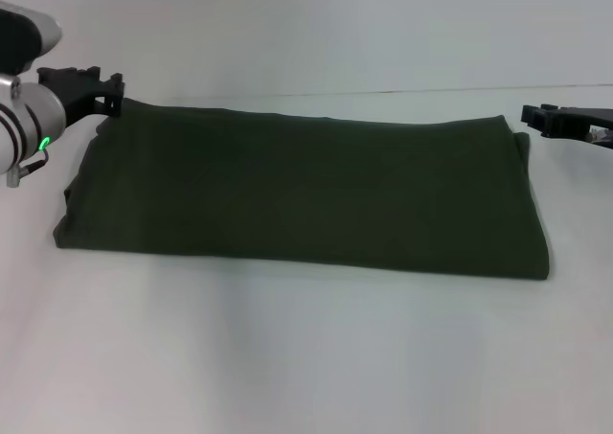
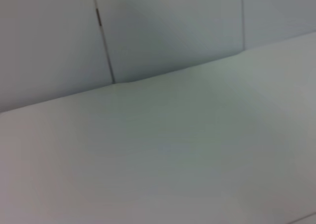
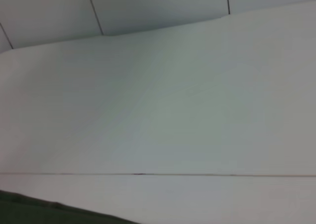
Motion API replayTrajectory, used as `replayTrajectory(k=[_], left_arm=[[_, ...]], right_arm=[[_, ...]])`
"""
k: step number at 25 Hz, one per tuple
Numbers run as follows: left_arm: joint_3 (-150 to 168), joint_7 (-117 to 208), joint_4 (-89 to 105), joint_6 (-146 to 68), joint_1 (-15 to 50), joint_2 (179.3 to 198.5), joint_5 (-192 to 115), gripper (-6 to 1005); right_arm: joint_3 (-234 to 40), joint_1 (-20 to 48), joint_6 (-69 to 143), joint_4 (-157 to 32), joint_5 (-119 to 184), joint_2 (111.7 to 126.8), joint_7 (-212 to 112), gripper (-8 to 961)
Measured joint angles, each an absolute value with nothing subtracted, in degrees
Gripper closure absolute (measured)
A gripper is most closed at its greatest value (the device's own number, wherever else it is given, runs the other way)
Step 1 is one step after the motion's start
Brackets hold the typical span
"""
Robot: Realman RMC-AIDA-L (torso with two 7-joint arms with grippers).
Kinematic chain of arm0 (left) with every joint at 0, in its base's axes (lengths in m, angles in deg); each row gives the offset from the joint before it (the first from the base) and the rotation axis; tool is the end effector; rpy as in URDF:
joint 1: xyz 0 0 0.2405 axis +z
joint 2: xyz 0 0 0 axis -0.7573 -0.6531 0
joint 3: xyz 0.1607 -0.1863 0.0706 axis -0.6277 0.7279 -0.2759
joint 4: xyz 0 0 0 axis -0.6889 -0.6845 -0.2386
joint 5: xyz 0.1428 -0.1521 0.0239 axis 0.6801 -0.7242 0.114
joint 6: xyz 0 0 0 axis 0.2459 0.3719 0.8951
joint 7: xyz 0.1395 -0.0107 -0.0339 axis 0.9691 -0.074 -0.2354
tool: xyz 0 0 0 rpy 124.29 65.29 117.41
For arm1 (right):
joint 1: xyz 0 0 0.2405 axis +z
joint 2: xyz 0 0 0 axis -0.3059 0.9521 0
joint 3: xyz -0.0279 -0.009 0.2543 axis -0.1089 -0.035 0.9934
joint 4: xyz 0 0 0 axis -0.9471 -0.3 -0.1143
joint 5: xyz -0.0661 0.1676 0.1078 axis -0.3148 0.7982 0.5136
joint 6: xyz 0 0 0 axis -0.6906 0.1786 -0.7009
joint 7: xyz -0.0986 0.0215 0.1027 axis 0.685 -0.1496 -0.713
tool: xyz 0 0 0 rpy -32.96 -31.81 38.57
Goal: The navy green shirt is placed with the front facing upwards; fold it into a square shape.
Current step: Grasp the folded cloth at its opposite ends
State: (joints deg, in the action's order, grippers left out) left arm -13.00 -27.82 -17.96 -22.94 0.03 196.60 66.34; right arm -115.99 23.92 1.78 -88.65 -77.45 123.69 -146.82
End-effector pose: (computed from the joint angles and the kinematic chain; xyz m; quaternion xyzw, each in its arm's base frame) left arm -0.2661 0.4742 0.0146 -0.7907 -0.2937 -0.0816 0.5309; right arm 0.3097 0.4379 0.0399 -0.7732 0.4405 0.1641 0.4257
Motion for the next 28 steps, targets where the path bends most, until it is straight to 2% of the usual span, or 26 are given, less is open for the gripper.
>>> replayTrajectory(k=[1, 3, 7, 8, 15, 17, 20, 21, 24, 28], left_arm=[[-13.2, -27.5, -17.8, -22.9, -0.1, 196.58, 66.3, 902], [-13.8, -26.4, -17.5, -22.7, -0.2, 196.56, 66.2, 830], [-13.9, -25.9, -17.7, -22.5, 0.2, 196.63, 63.1, 687], [-13.7, -26.0, -18.4, -22.0, 0.8, 196.64, 60.2, 455], [-13.7, -29.0, -22.4, -17.7, 4.0, 197.04, 54.6, 241], [-13.7, -32.0, -22.8, -14.5, 5.2, 196.84, 54.4, 222], [-13.9, -37.6, -23.6, -7.3, 7.7, 195.38, 54.8, 195], [-13.7, -41.5, -24.1, -1.1, 9.8, 193.80, 54.9, 185], [-12.6, -46.1, -25.1, 7.3, 12.8, 191.79, 55.0, 158], [-6.5, -57.0, -29.8, 21.7, 16.2, 189.63, 64.2, 139]], right_arm=[[-116.0, 23.9, 1.9, -88.7, -77.2, 123.73, -146.7, 908], [-116.1, 23.8, 2.0, -89.0, -76.2, 123.81, -146.4, 680], [-116.2, 23.5, 1.5, -89.1, -74.6, 123.81, -146.3, 518], [-116.3, 23.5, 1.3, -89.1, -74.3, 123.81, -146.3, 477], [-116.4, 22.8, -1.7, -89.6, -74.1, 123.82, -146.6, 230], [-116.4, 22.2, -2.9, -90.2, -73.9, 124.09, -146.6, 211], [-116.5, 21.2, -5.2, -91.8, -73.6, 124.88, -146.3, 184], [-116.5, 20.7, -6.2, -92.7, -73.6, 125.22, -146.2, 174], [-116.5, 19.5, -9.0, -94.6, -73.2, 126.04, -144.7, 146], [-116.4, 17.7, -17.0, -94.8, -71.9, 126.20, -140.1, 136]])
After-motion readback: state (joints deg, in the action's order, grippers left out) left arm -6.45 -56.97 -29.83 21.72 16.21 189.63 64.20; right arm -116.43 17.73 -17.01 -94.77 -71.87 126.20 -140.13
